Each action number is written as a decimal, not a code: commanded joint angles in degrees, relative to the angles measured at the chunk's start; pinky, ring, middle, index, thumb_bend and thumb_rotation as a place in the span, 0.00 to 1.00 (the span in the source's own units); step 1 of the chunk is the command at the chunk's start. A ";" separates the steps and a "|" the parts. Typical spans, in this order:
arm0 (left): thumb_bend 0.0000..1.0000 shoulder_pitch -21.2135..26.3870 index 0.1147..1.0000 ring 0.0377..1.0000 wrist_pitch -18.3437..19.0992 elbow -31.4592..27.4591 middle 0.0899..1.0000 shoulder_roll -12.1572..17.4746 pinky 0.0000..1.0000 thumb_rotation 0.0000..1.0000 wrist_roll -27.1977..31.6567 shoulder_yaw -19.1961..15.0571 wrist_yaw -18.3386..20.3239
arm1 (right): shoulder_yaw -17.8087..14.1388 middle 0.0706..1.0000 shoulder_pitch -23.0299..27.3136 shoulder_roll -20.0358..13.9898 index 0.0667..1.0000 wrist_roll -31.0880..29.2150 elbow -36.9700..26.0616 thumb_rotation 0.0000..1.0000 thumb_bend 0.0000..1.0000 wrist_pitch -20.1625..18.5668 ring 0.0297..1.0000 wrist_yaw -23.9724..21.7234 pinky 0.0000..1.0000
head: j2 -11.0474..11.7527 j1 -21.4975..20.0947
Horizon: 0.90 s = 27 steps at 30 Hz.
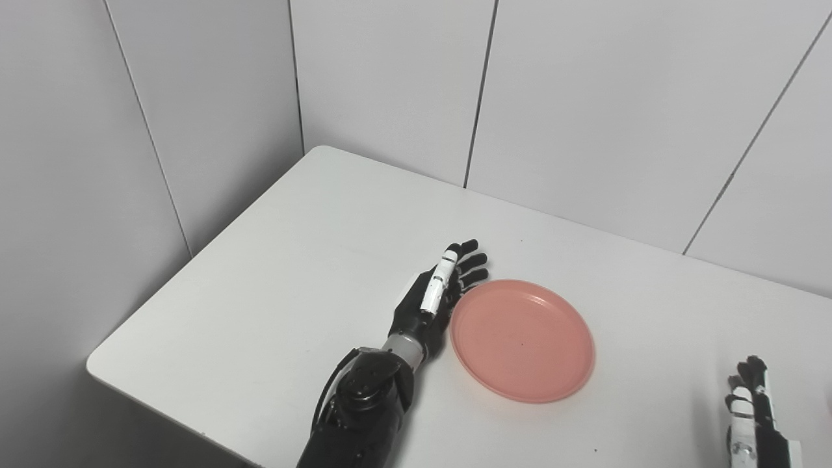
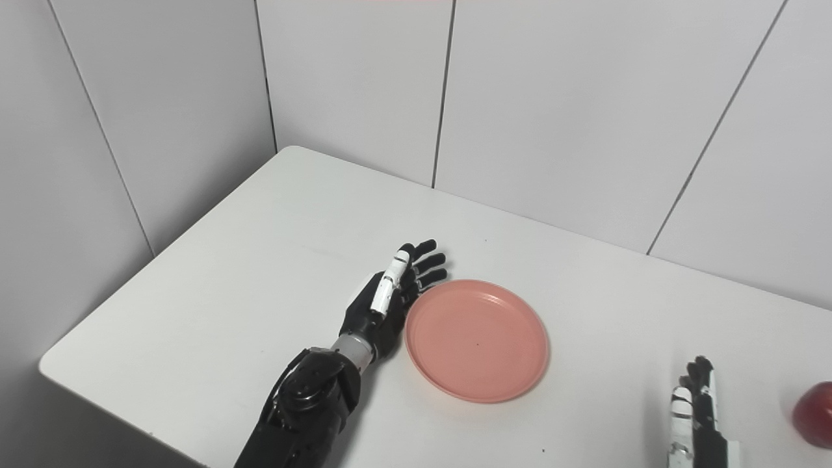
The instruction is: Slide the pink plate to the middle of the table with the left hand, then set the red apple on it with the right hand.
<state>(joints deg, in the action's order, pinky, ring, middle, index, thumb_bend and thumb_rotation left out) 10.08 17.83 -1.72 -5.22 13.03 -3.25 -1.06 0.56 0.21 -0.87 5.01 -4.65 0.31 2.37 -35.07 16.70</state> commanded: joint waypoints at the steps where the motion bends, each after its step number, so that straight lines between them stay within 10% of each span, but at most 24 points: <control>1: 0.36 -0.52 0.86 0.88 1.77 -1.07 0.88 -0.99 0.87 1.00 -0.71 0.80 -0.61 | 0.21 0.97 0.17 0.66 0.97 0.75 0.20 1.00 0.05 2.40 0.96 0.88 0.99 | -0.12 -0.56; 27: 0.35 -1.60 0.87 0.88 5.56 -6.63 0.88 -3.83 0.87 1.00 -2.94 3.18 -1.66 | 1.08 0.95 -0.34 3.43 0.95 5.38 -1.84 1.00 0.15 -0.36 0.94 2.27 0.96 | -2.96 -7.72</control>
<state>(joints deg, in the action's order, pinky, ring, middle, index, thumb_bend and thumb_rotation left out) 7.63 22.72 -7.00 -8.30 10.57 -0.74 -2.42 1.35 -0.31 1.88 9.91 -5.31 0.06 3.49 -37.88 9.40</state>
